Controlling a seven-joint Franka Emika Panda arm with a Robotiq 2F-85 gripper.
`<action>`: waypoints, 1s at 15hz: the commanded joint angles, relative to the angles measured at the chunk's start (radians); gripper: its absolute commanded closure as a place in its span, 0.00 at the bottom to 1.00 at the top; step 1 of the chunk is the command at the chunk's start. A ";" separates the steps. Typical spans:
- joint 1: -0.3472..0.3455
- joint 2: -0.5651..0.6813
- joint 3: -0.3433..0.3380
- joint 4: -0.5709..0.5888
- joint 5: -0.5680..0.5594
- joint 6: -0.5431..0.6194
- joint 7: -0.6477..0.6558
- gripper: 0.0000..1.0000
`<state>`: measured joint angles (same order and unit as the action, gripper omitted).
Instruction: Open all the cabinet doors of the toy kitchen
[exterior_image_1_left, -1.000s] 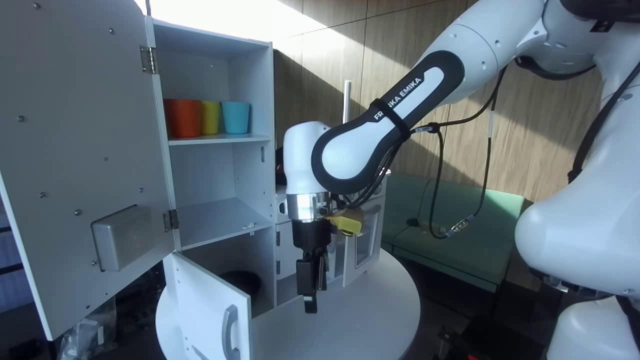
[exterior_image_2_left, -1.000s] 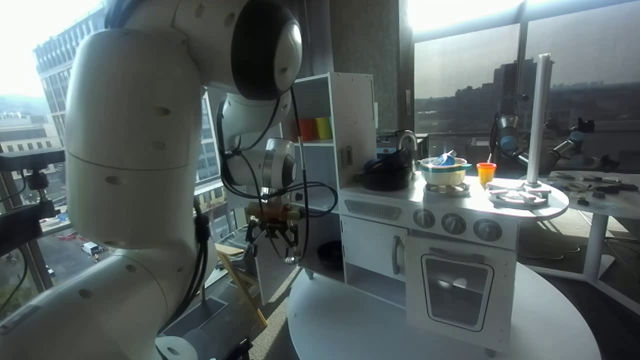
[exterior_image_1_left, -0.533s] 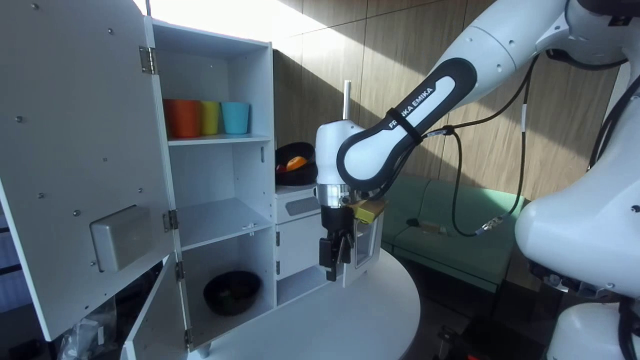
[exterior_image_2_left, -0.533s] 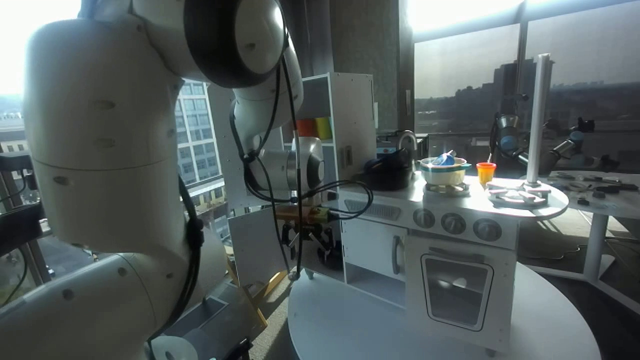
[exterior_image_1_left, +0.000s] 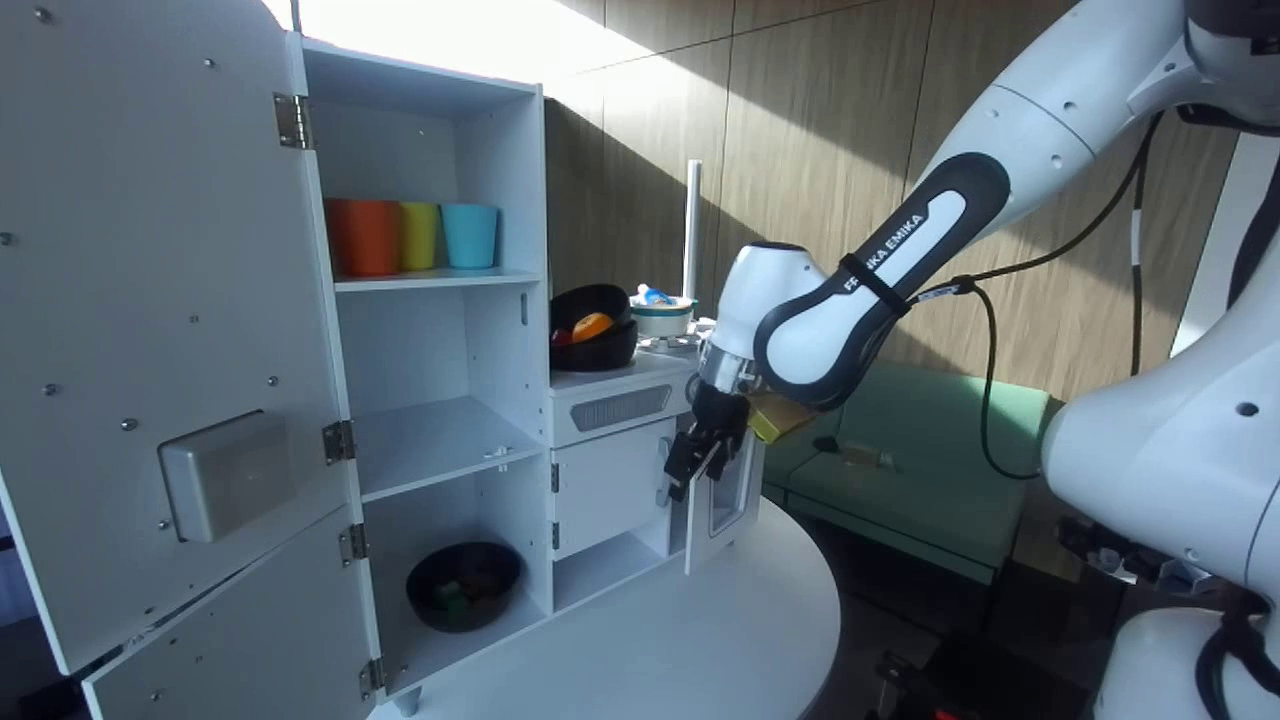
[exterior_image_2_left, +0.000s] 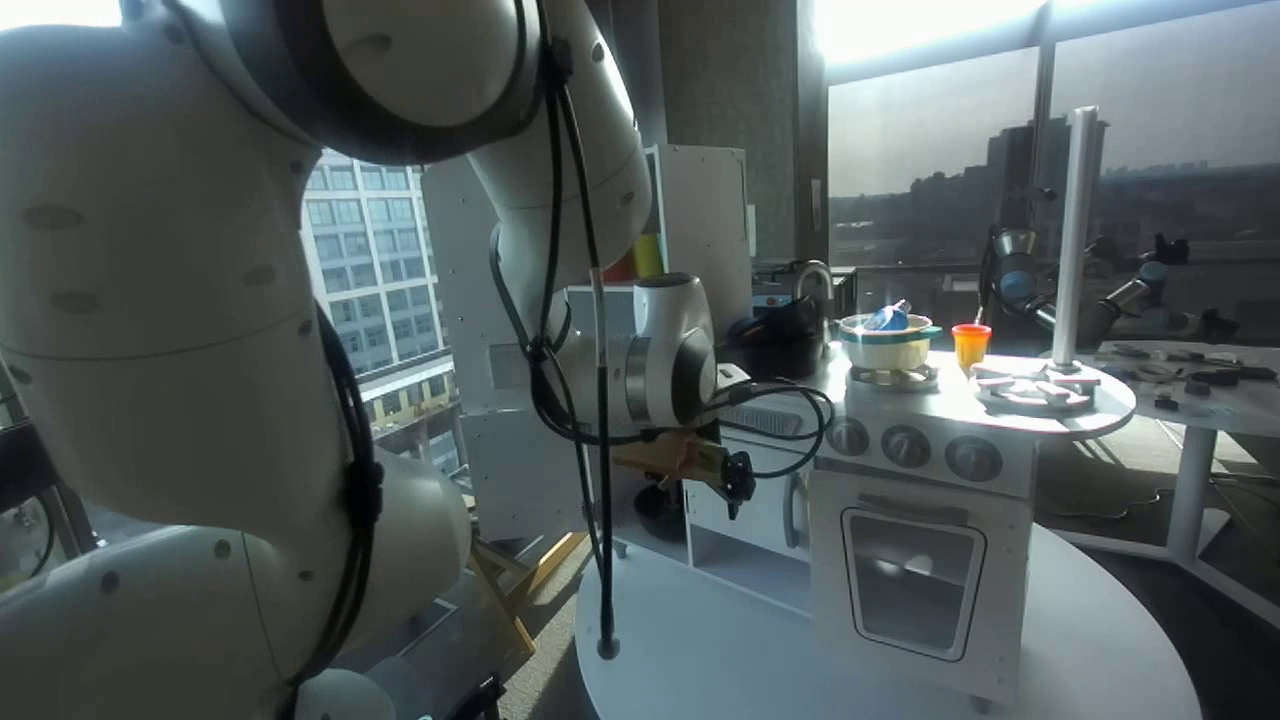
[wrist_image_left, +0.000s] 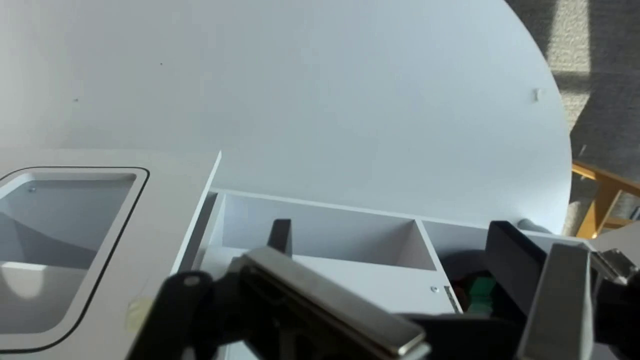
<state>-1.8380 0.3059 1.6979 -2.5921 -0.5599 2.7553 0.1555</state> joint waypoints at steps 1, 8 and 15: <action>-0.046 -0.053 -0.010 -0.041 -0.040 0.214 0.064 0.00; 0.025 -0.011 -0.165 -0.071 -0.071 0.371 -0.102 0.00; 0.193 0.163 -0.324 -0.030 -0.081 0.249 -0.296 0.00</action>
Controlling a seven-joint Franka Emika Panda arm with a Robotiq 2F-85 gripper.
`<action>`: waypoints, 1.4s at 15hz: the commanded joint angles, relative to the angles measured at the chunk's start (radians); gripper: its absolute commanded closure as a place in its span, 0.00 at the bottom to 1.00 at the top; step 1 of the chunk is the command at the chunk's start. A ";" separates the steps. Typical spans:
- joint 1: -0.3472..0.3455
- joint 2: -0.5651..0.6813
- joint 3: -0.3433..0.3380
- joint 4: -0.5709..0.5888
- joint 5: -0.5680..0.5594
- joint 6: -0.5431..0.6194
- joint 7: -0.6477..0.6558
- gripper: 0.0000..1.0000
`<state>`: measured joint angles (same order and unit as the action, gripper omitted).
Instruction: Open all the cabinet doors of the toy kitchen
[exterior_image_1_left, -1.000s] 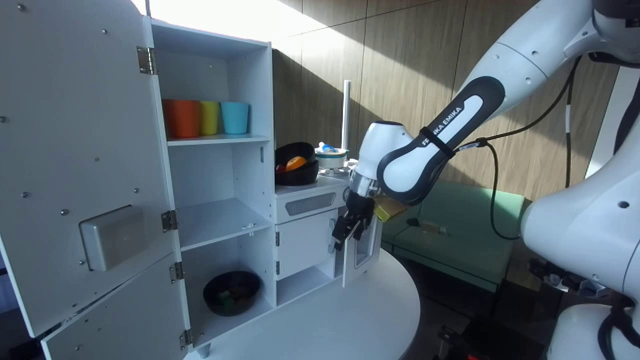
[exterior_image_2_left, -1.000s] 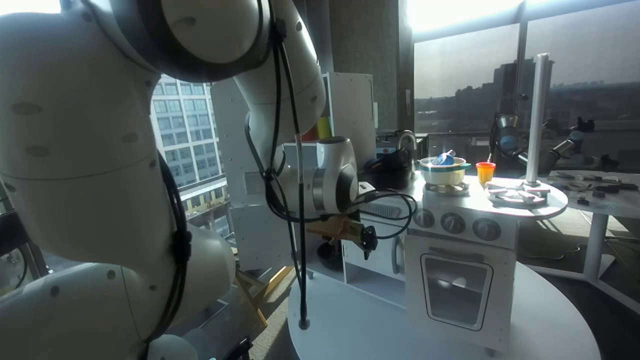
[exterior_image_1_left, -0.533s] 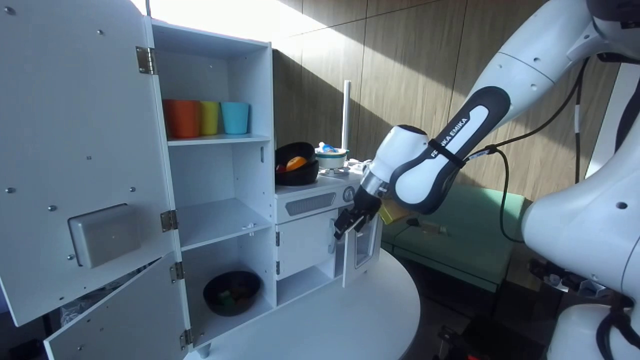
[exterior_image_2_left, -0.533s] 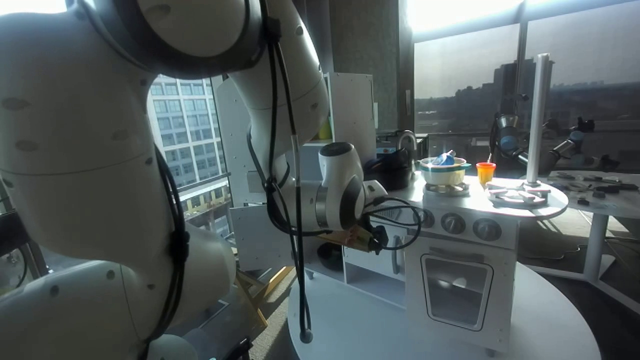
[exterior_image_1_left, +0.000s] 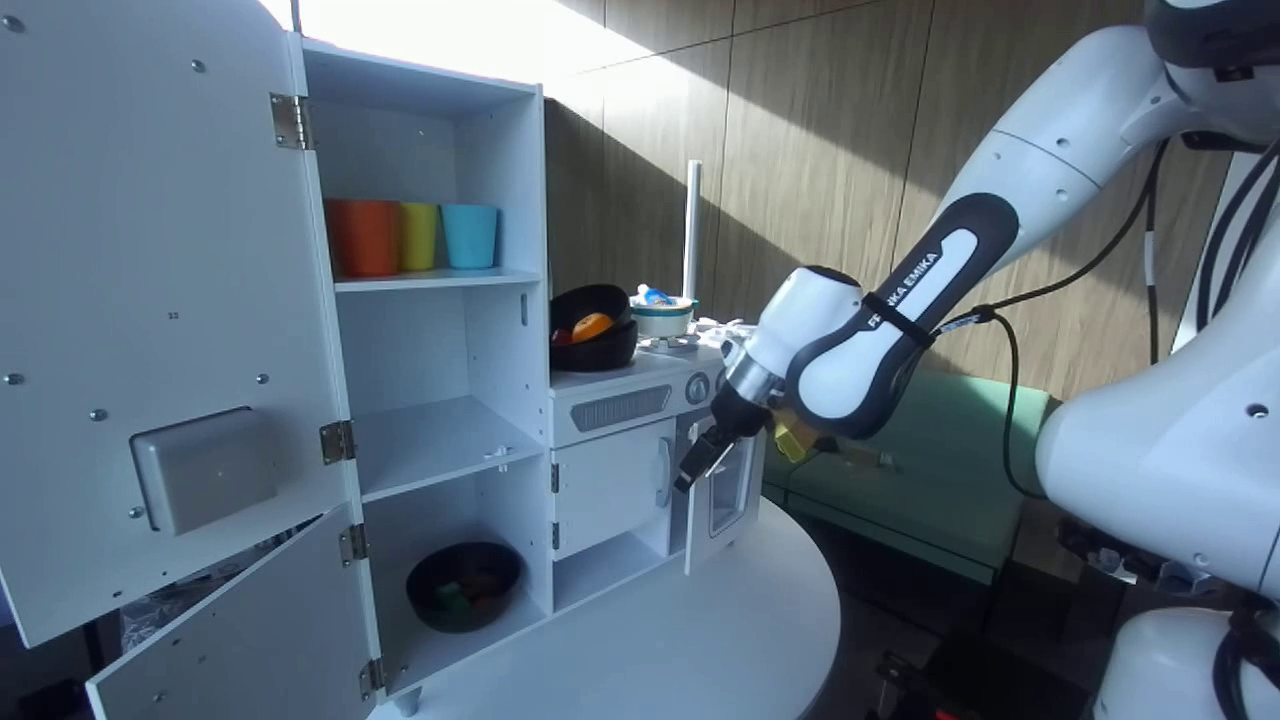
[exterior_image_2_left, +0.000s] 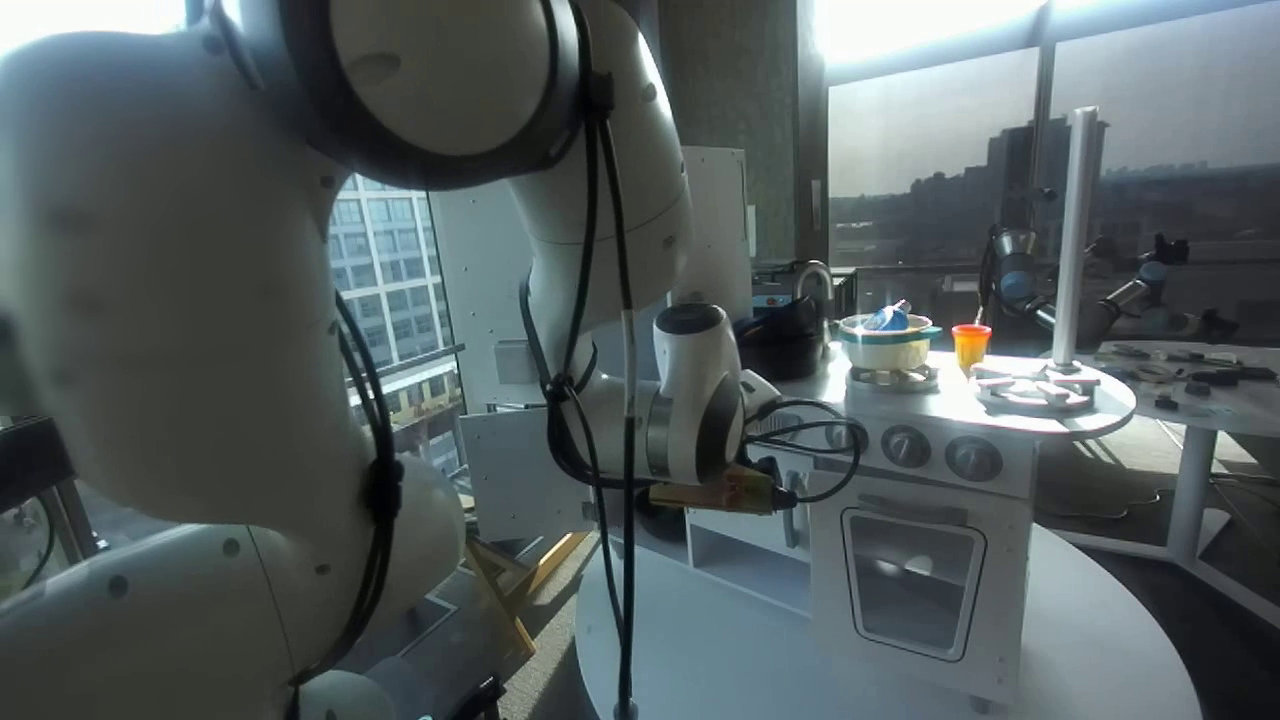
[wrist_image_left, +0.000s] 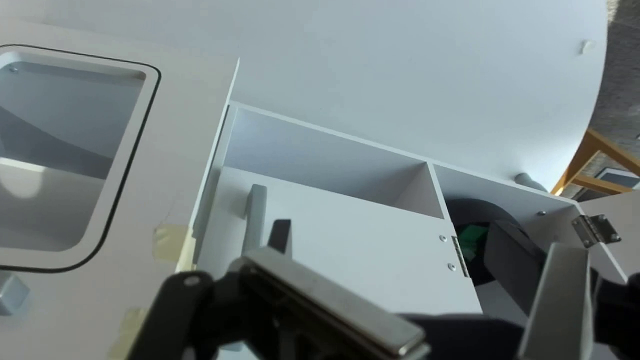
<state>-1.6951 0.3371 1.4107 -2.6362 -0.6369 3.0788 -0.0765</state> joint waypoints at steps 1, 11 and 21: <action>0.021 0.025 -0.015 0.001 0.000 -0.026 -0.014 0.00; 0.161 0.058 -0.138 0.096 0.140 -0.054 -0.102 0.00; 0.500 0.103 -0.442 0.257 0.224 -0.038 -0.192 0.00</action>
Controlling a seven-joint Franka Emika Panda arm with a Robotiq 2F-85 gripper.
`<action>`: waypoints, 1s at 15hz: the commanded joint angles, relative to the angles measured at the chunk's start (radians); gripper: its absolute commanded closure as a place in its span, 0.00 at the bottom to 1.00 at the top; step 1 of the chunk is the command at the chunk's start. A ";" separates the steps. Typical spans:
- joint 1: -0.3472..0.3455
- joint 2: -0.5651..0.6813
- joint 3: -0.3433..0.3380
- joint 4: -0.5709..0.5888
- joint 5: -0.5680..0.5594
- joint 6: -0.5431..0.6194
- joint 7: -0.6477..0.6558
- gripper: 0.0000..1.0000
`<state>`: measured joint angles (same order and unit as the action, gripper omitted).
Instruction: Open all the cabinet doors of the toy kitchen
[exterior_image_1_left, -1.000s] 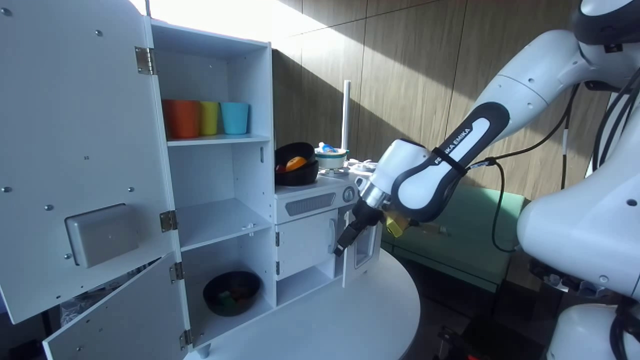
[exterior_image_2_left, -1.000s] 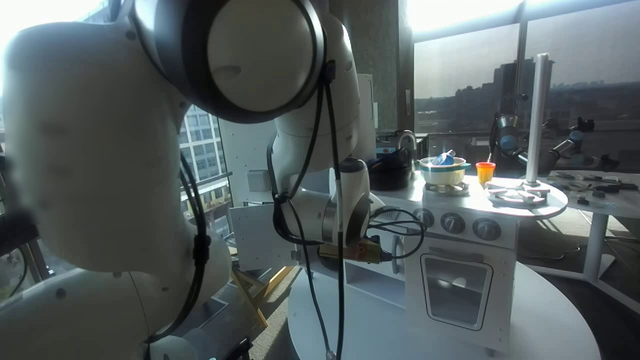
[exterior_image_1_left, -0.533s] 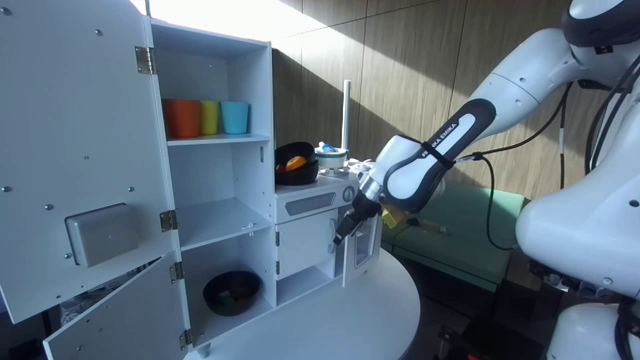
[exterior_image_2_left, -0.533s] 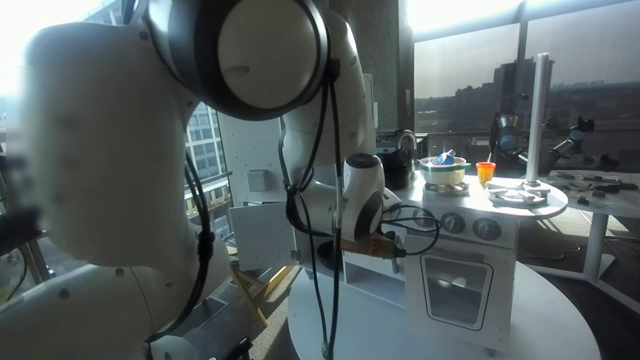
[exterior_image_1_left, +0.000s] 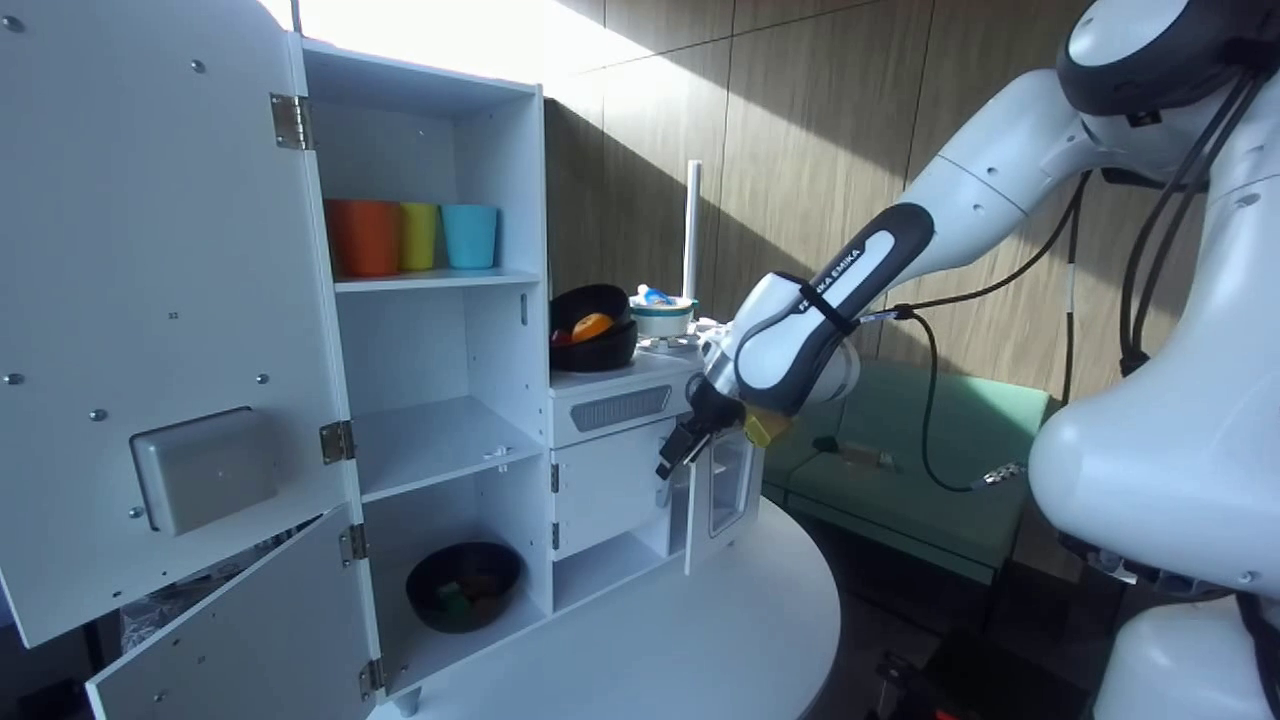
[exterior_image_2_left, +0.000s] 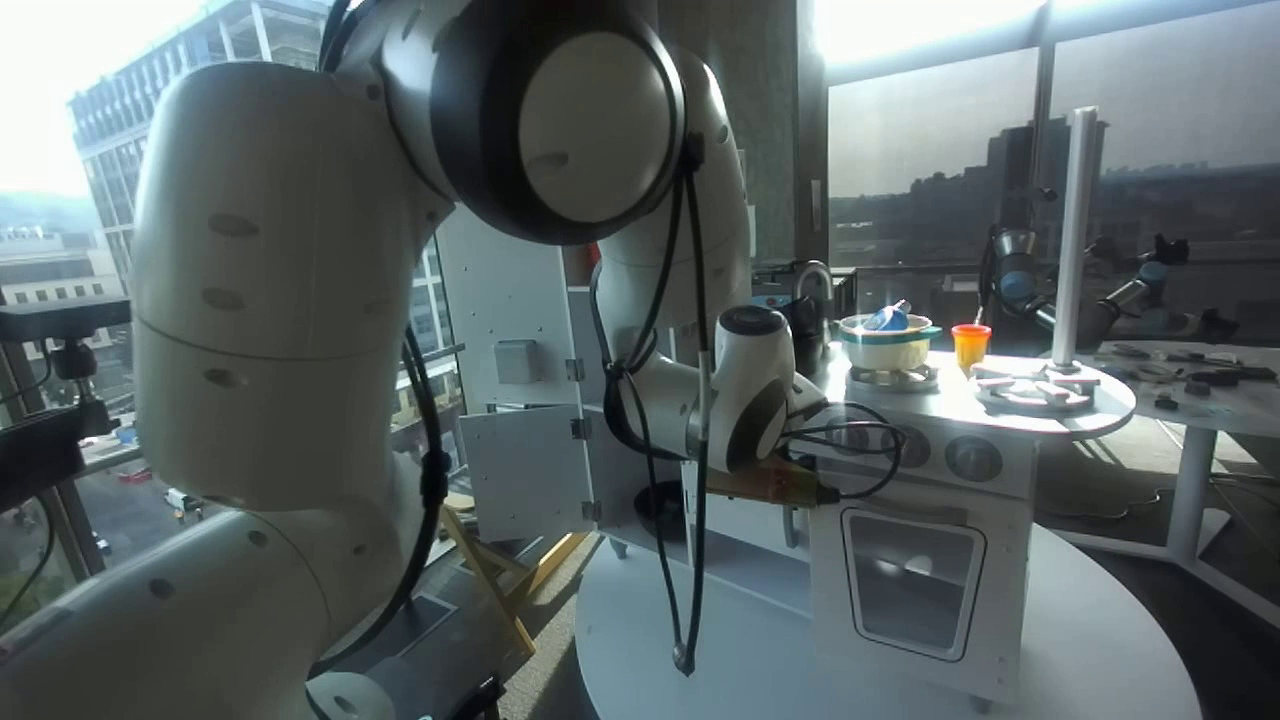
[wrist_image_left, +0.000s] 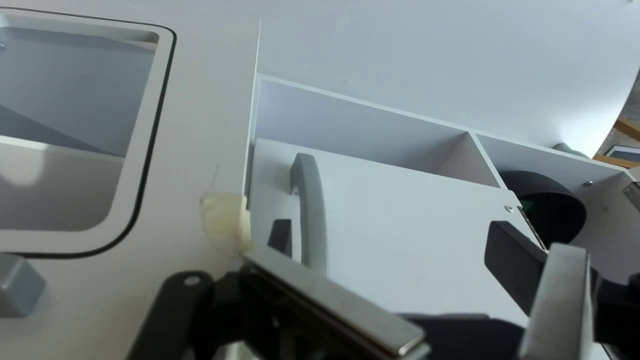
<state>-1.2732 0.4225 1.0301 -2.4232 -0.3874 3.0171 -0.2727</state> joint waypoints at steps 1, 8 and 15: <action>0.148 -0.018 -0.116 0.045 0.061 0.041 -0.055 0.00; 0.266 0.036 -0.219 0.085 -0.001 0.102 -0.053 0.00; -0.021 0.115 0.083 0.026 0.022 0.009 -0.171 0.00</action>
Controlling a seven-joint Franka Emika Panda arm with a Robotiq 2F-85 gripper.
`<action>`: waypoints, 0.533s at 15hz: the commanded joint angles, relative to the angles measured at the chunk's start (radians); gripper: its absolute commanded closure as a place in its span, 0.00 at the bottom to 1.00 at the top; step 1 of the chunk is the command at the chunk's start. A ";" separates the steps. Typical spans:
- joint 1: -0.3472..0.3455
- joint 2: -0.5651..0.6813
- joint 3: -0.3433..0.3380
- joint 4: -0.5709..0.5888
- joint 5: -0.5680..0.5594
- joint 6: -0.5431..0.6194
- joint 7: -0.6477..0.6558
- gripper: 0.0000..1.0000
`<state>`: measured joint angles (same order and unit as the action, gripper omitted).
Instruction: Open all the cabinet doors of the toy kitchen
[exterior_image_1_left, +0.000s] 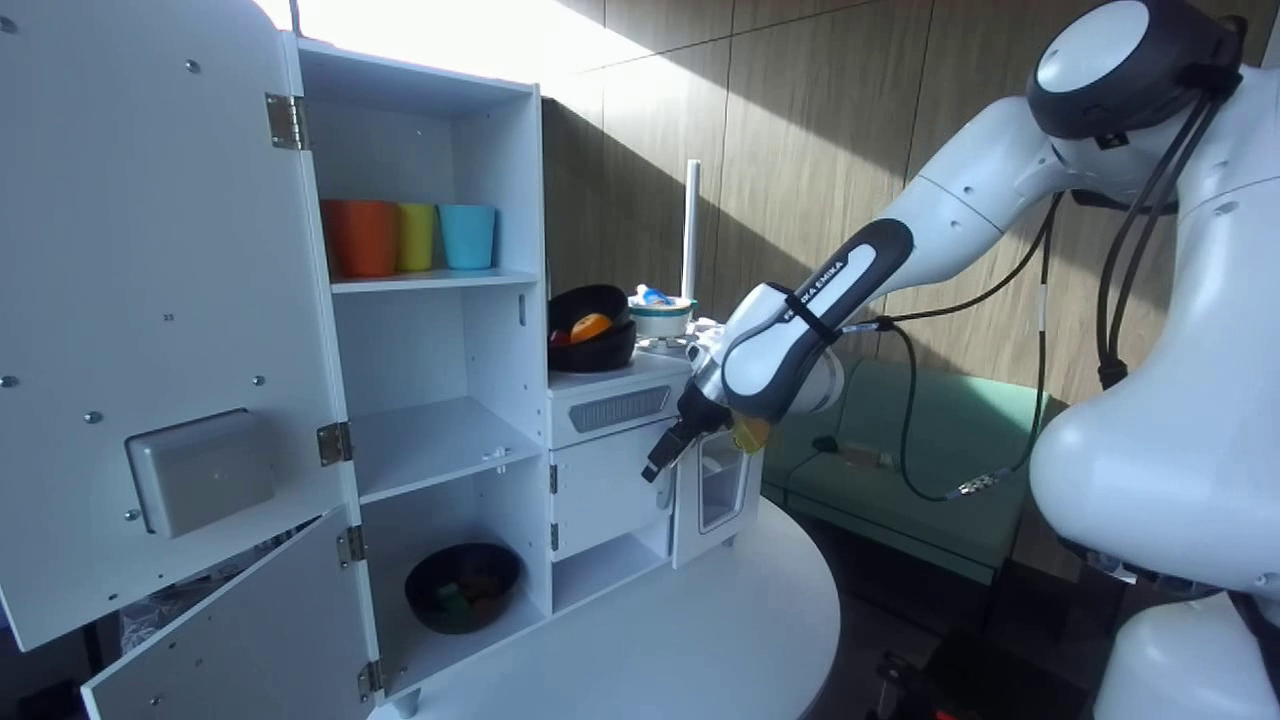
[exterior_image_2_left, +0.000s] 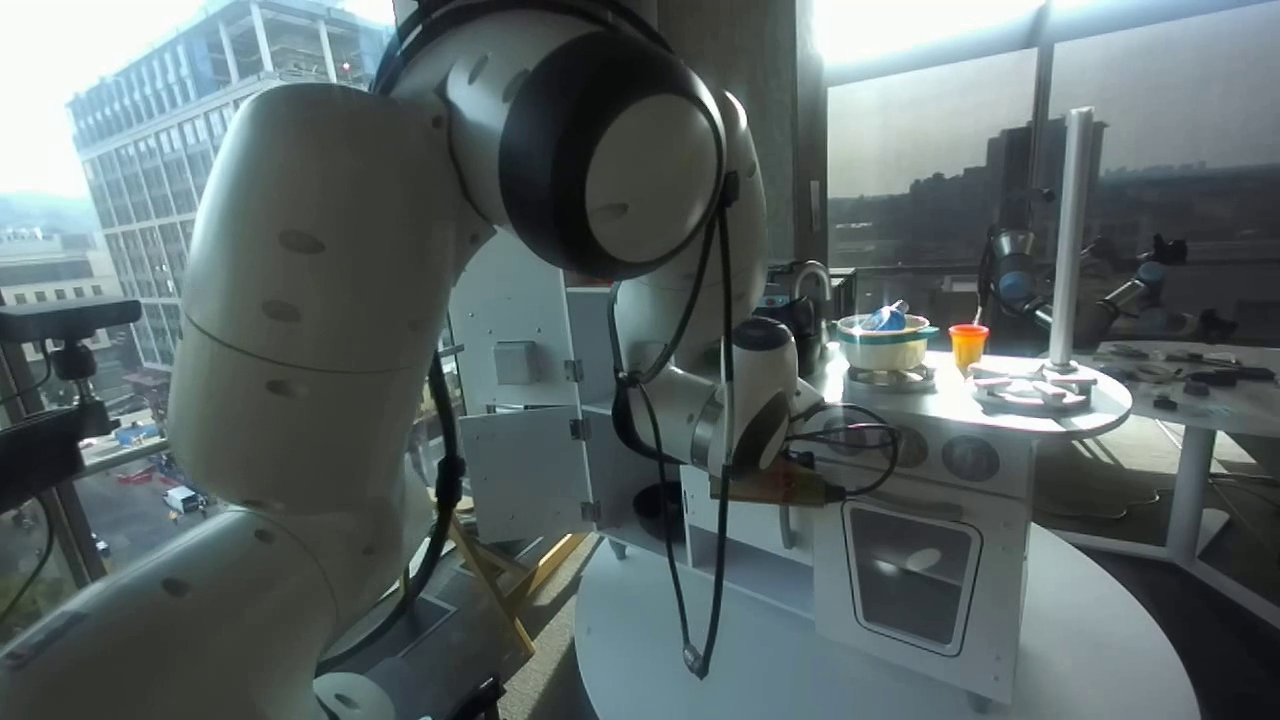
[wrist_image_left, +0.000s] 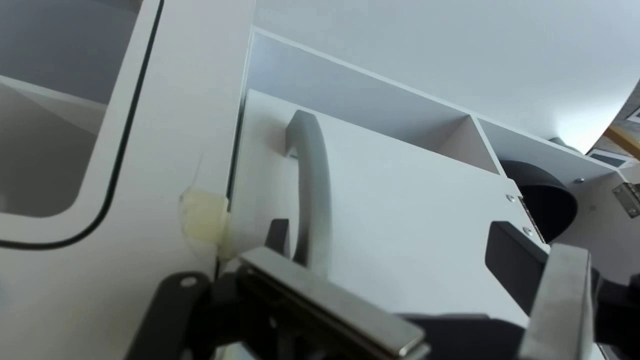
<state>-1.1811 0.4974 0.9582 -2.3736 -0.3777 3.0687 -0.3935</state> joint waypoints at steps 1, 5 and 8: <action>-0.163 0.049 0.201 -0.032 0.016 -0.084 -0.068 0.00; -0.273 -0.033 0.331 -0.033 0.156 -0.381 -0.110 0.00; -0.295 -0.132 0.386 -0.009 0.242 -0.559 -0.114 0.00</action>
<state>-1.4753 0.4723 1.2695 -2.3958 -0.2361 2.6424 -0.4995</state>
